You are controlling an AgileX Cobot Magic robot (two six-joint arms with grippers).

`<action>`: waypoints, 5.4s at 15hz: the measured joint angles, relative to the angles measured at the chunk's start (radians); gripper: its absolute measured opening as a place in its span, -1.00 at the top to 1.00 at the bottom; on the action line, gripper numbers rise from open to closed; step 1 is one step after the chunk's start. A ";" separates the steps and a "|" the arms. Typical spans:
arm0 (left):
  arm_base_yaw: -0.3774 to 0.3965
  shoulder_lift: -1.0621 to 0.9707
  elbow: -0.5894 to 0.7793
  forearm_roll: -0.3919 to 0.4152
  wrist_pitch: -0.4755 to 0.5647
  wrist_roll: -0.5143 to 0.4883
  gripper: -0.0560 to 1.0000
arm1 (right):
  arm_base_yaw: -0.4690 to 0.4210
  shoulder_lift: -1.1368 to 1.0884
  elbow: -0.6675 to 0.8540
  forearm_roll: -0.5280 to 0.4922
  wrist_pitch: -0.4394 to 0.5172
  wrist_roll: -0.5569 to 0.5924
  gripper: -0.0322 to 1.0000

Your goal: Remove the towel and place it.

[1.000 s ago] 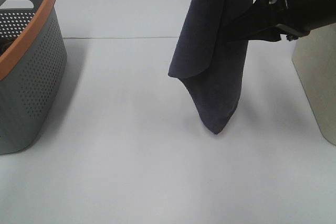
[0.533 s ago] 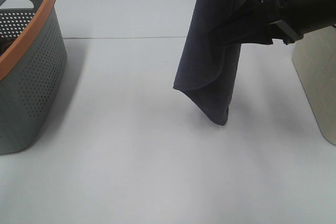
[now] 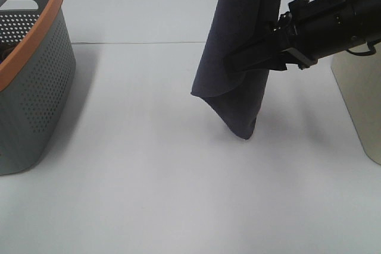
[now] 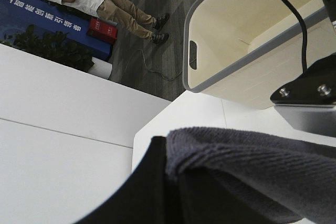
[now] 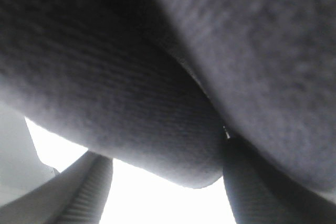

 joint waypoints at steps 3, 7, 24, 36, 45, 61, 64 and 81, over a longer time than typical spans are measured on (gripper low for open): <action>0.000 0.000 0.000 0.000 0.000 -0.001 0.89 | 0.000 0.007 0.000 0.090 0.022 -0.075 0.13; 0.000 0.001 0.000 0.009 0.000 -0.001 0.89 | 0.000 0.007 0.000 0.067 0.036 -0.056 0.60; 0.001 0.036 0.000 0.633 0.202 -1.174 0.89 | 0.000 -0.265 -0.255 -0.944 0.251 0.835 0.94; 0.124 0.078 0.000 0.679 0.066 -1.487 0.89 | 0.001 -0.073 -0.426 -1.031 -0.122 0.819 0.94; 0.214 0.300 0.000 0.779 -0.576 -1.486 0.89 | 0.001 0.258 -0.713 -1.058 -0.528 0.735 0.94; 0.214 0.457 -0.013 0.746 0.138 -1.460 0.89 | 0.001 0.565 -0.914 -0.959 0.277 0.752 0.94; 0.214 0.455 -0.014 0.665 0.370 -1.438 0.89 | 0.001 0.565 -0.914 -0.995 0.402 0.749 0.94; 0.098 0.444 0.178 0.485 0.647 -1.356 0.89 | 0.001 0.532 -0.529 -1.036 0.420 0.756 0.94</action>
